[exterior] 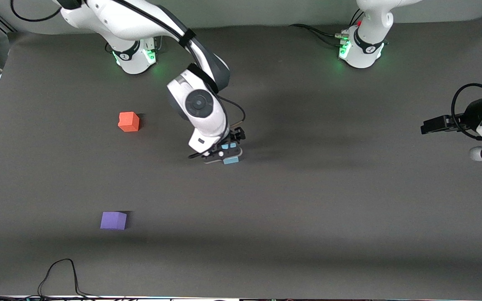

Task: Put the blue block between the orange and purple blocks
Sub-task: 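Withdraw the left gripper while the right gripper reaches toward the block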

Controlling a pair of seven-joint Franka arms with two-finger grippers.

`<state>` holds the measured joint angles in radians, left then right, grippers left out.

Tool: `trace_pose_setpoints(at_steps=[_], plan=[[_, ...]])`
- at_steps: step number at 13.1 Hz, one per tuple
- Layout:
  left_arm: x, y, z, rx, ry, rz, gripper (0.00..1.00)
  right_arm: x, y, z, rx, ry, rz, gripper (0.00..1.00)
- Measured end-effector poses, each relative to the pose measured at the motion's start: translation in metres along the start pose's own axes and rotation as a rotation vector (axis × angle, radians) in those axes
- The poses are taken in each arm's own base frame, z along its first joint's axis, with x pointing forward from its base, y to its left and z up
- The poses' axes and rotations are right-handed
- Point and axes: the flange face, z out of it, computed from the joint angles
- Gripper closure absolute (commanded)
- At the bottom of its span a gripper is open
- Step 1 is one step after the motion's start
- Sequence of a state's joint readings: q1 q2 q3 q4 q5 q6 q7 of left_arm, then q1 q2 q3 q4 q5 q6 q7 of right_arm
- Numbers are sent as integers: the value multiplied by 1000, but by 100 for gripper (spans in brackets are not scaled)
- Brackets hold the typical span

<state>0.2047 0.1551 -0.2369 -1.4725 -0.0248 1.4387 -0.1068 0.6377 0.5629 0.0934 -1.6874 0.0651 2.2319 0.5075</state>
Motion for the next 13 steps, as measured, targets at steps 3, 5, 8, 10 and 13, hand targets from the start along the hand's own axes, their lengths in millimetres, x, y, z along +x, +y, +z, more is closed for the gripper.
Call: trace_pose_setpoints(at_steps=[3, 5, 8, 10, 13], plan=[[-6, -6, -4, 11, 32, -1, 0, -2, -7, 46, -23, 19, 1, 0], [-10, -13, -7, 24, 40, 9, 0, -3, -4, 66, -33, 30, 4, 0], [-22, -4, -13, 32, 60, 28, 0, 0, 5, 70, -55, 41, 2, 0], [-27, 0, -17, 33, 67, 36, 0, -1, 8, 73, -63, 39, -1, 27], [-29, 0, -18, 33, 66, 37, 0, -2, 9, 75, -66, 38, -1, 76]])
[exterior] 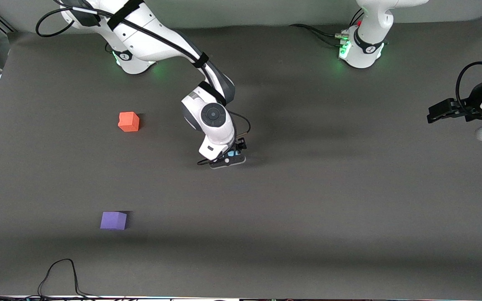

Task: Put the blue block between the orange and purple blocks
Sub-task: 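Withdraw the left gripper while the right gripper reaches toward the block, then grasp the light-blue block with the right gripper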

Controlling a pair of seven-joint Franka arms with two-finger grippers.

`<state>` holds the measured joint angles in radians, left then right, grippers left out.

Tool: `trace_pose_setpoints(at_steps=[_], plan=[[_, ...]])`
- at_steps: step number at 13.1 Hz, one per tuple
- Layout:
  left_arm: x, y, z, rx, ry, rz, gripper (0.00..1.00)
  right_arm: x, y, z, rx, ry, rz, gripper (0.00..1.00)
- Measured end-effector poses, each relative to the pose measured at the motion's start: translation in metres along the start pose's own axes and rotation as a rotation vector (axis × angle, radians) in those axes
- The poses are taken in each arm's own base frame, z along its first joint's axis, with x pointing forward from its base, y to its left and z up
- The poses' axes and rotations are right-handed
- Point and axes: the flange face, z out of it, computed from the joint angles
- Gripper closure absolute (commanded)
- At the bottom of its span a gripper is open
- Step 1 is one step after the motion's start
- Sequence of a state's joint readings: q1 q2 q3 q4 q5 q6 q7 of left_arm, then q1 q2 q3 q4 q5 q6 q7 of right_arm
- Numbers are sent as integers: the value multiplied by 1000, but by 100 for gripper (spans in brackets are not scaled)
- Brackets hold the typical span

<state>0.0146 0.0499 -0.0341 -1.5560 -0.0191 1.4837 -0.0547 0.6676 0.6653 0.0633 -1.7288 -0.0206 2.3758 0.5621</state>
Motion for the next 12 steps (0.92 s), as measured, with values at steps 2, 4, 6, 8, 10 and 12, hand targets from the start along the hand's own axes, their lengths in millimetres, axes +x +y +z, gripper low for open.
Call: trace_pose_setpoints(at_steps=[2, 4, 6, 8, 10, 12], plan=[[0, 0, 0, 0, -1, 0, 0, 1, 2, 0, -2, 0, 4, 76], [-1, 0, 0, 0, 0, 1, 0, 4, 10, -5, -11, 3, 23, 76], [-1, 1, 0, 0, -1, 18, 0, 13, 35, -33, -42, -17, 60, 76], [-2, 2, 0, 0, -6, 42, 0, 23, 77, -94, -61, -44, 102, 76], [-3, 2, 0, 0, -9, 46, 0, 30, 139, -160, -53, -71, 188, 76], [-4, 2, -2, 1, -7, 47, 0, 26, 215, -204, -43, -87, 235, 76]])
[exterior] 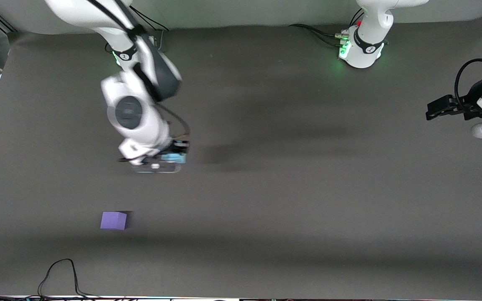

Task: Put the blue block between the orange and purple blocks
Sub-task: 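Grasp the light-blue block with the right gripper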

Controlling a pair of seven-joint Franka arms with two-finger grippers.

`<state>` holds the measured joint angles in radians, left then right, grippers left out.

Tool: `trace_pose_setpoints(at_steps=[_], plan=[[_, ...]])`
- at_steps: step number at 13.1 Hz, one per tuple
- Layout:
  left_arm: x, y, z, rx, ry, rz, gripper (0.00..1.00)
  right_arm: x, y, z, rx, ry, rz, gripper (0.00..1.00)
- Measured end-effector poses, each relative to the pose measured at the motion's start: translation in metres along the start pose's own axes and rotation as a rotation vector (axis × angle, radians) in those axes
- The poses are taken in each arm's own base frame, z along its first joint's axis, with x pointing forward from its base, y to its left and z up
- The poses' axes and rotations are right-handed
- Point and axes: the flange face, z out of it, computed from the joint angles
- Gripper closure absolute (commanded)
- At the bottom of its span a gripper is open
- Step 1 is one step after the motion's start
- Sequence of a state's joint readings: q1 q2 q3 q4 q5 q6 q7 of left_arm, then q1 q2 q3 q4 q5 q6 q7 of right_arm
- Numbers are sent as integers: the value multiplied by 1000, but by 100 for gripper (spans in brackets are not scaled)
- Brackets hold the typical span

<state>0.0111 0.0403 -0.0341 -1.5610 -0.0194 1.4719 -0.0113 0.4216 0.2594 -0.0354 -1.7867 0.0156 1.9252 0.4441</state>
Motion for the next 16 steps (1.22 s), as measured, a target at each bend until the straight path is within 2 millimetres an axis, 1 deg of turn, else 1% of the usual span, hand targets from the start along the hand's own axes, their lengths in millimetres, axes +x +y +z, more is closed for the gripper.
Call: trace_pose_setpoints(at_steps=[1, 2, 3, 4, 5, 6, 7, 9, 10, 11, 13, 14, 15, 16], plan=[[0, 0, 0, 0, 0, 1, 0, 3, 42, -5, 7, 2, 16, 76], [-1, 0, 0, 0, -1, 1, 0, 6, 87, 0, 30, 5, 27, 75], [-1, 0, 0, 0, -1, 1, 0, 7, 132, 15, 72, 8, 25, 75], [-1, 0, 0, 0, -1, 1, 0, 7, 173, 37, 112, 11, 11, 75], [-1, 0, 0, 1, -1, 2, 0, 6, 207, 63, 134, 16, 2, 75], [-1, 0, 0, 1, -1, 2, 0, 3, 228, 90, 137, 17, 3, 75], [-1, 0, 0, 1, -1, 2, 0, 2, 236, 115, 124, 15, 7, 75], [-1, 0, 0, 1, -1, 2, 0, 5, 231, 157, 86, 9, 9, 75], [-1, -1, 0, 1, -1, 2, 0, 8, 226, 172, 73, 10, 9, 75], [-1, -1, 0, 1, -1, 1, 0, 10, 223, 184, 64, 12, 10, 74], [-1, -1, 0, 1, -1, 1, 0, 13, 221, 195, 60, 19, 19, 70], [-1, -1, 0, 1, -1, 1, 0, 14, 221, 197, 59, 28, 22, 59], [-1, -1, 0, 1, -1, 1, 0, 15, 221, 198, 57, 33, 23, 25], [-1, -1, 0, 1, -1, 1, 0, 15, 221, 198, 56, 38, 24, 0]])
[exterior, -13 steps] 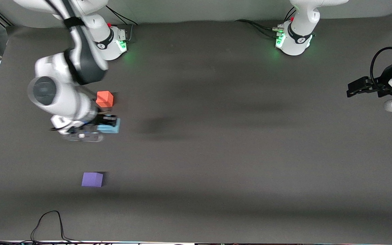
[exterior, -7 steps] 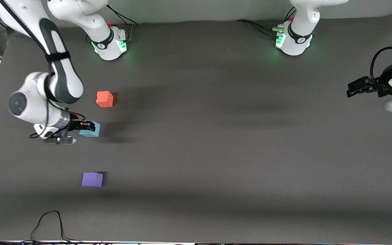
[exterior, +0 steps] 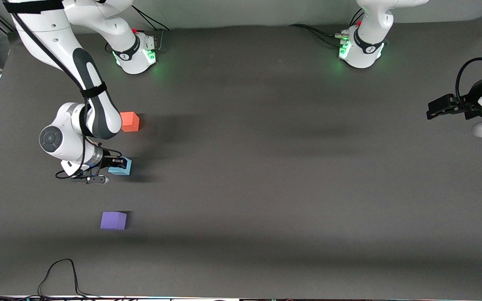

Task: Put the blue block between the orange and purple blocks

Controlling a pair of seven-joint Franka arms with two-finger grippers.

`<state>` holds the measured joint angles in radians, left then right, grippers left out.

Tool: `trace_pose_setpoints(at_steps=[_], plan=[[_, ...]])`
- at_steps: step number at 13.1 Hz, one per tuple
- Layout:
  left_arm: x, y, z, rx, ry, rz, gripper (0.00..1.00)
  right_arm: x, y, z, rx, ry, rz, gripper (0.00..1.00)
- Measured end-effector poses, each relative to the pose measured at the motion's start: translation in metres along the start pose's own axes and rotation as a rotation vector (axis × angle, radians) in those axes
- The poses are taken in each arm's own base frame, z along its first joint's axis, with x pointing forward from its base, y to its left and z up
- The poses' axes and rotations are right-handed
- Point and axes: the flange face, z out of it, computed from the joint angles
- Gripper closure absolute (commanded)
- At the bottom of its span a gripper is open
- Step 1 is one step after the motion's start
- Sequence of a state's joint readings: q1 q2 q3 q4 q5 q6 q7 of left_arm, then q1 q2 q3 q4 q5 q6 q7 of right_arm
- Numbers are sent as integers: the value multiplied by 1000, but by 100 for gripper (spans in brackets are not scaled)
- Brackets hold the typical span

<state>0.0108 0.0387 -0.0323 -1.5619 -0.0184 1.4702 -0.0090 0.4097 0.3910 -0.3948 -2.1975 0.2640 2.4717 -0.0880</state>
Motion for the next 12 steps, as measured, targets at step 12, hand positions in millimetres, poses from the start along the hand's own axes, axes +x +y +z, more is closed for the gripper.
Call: trace_pose_setpoints(at_steps=[12], plan=[[1, -3, 0, -1, 10, -6, 0, -21, 5, -220, 211, 127, -40, 0]])
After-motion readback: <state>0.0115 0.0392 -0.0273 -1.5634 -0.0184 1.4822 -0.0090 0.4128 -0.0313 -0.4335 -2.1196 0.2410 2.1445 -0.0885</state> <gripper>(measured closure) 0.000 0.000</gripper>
